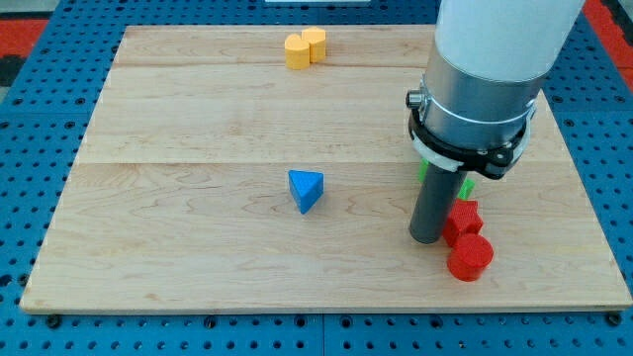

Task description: Keep the blue triangle to the left of the green circle

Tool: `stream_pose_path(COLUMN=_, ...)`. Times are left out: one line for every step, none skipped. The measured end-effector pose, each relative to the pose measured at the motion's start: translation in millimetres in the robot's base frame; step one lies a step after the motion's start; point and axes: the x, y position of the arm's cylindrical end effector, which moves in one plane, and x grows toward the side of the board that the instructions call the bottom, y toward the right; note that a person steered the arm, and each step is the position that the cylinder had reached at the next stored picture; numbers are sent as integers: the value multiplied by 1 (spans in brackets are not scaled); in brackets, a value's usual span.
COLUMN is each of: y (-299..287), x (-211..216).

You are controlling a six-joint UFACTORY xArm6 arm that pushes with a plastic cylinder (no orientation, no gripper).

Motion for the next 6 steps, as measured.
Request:
stream_pose_path(y=-44, x=0)
stream_pose_path(y=-106, x=-17)
stream_pose_path(y=-161, x=-23)
stream_pose_path(y=-137, x=-51)
stream_pose_path(y=-100, x=-75)
stream_pose_path(y=-100, x=-101)
